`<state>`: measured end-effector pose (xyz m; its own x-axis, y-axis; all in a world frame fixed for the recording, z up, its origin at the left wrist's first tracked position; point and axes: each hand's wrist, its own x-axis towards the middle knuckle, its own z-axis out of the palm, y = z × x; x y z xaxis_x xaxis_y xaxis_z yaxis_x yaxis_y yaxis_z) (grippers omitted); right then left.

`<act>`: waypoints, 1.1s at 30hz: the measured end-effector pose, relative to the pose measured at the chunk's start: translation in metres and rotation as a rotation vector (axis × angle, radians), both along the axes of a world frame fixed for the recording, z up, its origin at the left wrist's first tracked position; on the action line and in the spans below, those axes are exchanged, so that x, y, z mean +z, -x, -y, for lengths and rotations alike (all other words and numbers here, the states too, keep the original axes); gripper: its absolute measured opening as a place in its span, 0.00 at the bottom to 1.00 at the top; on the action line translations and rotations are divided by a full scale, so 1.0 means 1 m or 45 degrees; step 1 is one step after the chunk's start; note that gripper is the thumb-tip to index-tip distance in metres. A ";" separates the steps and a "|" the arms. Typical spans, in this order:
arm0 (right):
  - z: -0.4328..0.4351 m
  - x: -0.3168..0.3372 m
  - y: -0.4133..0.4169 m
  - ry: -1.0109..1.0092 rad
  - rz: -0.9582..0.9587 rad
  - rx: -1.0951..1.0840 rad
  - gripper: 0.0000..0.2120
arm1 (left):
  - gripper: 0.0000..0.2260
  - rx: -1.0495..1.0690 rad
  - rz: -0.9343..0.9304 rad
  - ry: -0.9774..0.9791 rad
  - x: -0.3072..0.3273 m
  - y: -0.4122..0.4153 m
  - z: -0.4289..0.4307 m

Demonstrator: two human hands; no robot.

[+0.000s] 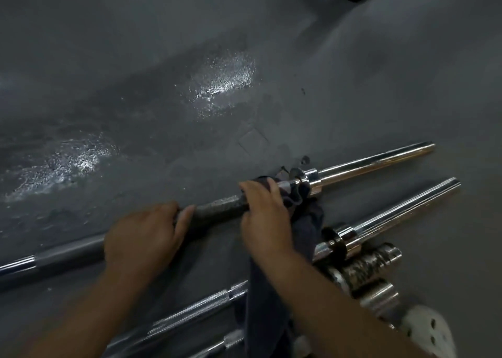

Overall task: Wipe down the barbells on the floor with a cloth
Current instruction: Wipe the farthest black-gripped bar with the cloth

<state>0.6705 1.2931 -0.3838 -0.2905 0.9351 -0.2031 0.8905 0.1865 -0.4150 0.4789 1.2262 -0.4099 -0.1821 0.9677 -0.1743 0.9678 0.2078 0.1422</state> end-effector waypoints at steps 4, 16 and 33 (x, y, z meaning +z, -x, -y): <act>-0.042 0.013 -0.060 0.024 0.019 0.134 0.31 | 0.29 0.069 -0.008 0.085 0.007 0.008 -0.017; -0.050 0.014 -0.036 -0.038 0.288 -0.167 0.37 | 0.20 -0.060 0.126 -0.342 -0.003 0.070 -0.097; -0.049 0.008 -0.030 -0.356 -0.055 -0.241 0.19 | 0.13 0.189 0.344 -0.179 0.014 0.024 -0.015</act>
